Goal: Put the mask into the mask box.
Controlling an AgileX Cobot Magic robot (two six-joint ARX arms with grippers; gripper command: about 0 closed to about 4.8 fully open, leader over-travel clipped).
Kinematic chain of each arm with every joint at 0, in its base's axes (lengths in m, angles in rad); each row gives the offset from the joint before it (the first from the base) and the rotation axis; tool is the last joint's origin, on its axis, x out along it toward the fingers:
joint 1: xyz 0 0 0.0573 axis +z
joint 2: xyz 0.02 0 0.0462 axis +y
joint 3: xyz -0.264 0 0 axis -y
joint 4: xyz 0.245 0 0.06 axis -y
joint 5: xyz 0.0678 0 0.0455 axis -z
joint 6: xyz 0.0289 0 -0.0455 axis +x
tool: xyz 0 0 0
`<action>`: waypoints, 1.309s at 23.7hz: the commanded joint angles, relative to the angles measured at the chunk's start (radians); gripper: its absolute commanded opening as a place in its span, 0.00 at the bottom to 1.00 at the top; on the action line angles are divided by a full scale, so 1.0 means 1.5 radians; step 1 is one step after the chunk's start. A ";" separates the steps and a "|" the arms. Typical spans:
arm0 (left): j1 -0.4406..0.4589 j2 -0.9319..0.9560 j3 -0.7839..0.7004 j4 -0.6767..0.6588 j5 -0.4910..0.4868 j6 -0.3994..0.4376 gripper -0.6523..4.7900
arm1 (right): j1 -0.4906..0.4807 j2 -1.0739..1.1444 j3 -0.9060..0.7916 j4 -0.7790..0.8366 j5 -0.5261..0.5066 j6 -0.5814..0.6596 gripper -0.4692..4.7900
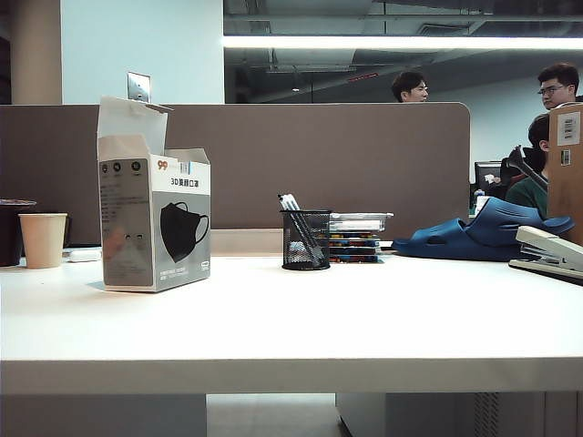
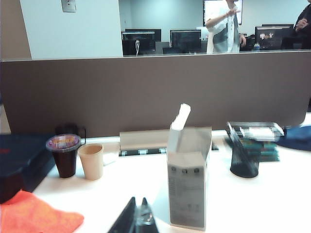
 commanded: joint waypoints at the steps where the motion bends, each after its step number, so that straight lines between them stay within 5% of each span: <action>1: 0.002 0.005 -0.019 -0.011 -0.003 -0.016 0.11 | 0.001 -0.034 -0.046 0.036 0.001 0.012 0.08; 13: 0.001 0.005 -0.203 0.218 -0.020 -0.016 0.11 | 0.003 -0.118 -0.293 0.281 -0.011 0.064 0.08; 31: 0.001 0.004 -0.401 0.451 -0.019 -0.038 0.11 | 0.003 -0.120 -0.487 0.453 -0.006 0.029 0.08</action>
